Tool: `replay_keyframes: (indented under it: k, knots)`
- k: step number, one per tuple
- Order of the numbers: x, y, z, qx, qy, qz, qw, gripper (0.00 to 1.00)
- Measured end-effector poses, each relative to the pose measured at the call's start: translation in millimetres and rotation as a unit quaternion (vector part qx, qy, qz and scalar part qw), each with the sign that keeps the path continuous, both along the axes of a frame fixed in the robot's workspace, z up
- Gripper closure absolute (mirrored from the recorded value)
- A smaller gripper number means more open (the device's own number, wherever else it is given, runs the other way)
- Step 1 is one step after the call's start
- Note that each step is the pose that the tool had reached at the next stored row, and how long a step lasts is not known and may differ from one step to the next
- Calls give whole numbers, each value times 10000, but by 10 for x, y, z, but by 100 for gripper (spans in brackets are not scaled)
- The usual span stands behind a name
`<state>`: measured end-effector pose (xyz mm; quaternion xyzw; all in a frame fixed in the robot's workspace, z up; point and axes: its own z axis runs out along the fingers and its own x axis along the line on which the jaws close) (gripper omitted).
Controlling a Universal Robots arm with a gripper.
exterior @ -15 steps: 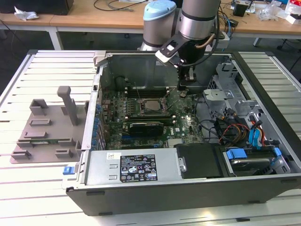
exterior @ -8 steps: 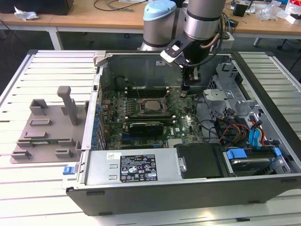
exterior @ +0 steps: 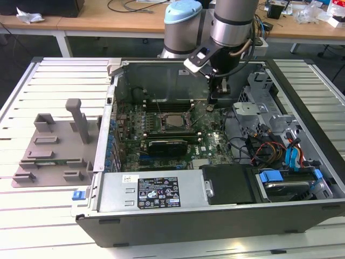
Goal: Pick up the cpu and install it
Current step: 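Close the cpu cover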
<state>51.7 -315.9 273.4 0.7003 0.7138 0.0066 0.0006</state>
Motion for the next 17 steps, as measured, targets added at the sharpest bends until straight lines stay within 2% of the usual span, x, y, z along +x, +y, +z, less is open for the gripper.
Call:
replay_keyframes:
  k: [5,11,17]
  knots:
    - [0,0,-41,0,-6,0,10000,89]
    - [-11,0,-188,0,-8,0,10000,89]
    - [-64,0,-227,-1,-8,0,10000,89]
